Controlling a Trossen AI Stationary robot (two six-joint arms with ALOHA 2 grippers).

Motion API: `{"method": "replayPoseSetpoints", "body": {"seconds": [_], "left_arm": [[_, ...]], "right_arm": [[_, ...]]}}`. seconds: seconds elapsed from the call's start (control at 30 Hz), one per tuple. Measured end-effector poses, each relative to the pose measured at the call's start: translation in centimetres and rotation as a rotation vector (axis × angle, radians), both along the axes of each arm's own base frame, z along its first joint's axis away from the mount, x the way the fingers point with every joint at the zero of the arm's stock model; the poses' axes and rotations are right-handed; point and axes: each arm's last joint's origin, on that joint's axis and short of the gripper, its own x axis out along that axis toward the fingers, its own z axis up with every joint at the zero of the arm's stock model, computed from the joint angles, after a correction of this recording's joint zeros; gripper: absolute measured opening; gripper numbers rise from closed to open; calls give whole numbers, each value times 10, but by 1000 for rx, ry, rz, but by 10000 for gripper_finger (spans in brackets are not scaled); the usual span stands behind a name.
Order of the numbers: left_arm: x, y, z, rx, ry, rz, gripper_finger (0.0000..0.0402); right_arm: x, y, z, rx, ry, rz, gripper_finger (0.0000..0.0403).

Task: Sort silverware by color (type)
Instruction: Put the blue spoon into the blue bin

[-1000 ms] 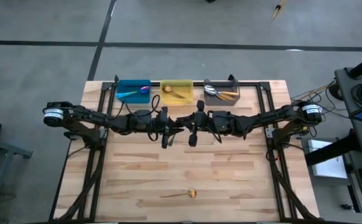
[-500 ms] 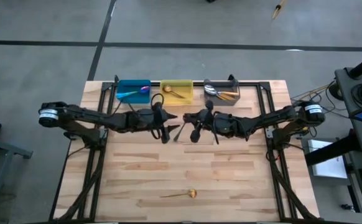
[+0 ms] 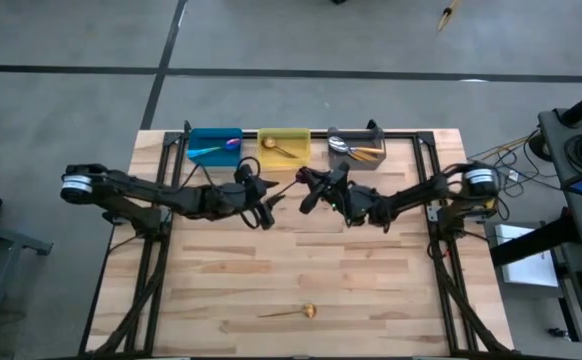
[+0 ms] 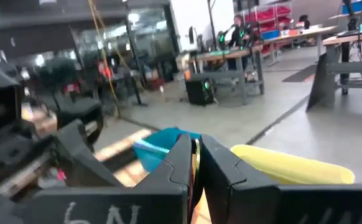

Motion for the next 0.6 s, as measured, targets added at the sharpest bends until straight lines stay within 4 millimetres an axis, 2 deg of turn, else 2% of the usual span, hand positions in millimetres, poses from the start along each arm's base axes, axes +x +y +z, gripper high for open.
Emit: {"method": "replayPoseSetpoints", "body": {"seconds": [0.17,0.3,0.6], "left_arm": [[5,2,-2,28,-21,53,161],[12,2,-7,45,-40,44,154],[21,4,-29,83,23,127,153]], "right_arm": [[9,0,-22,14,-92,-8,12],[15,0,-30,12,-145,-13,12],[19,-1,-28,-11,-128,-18,12]]}}
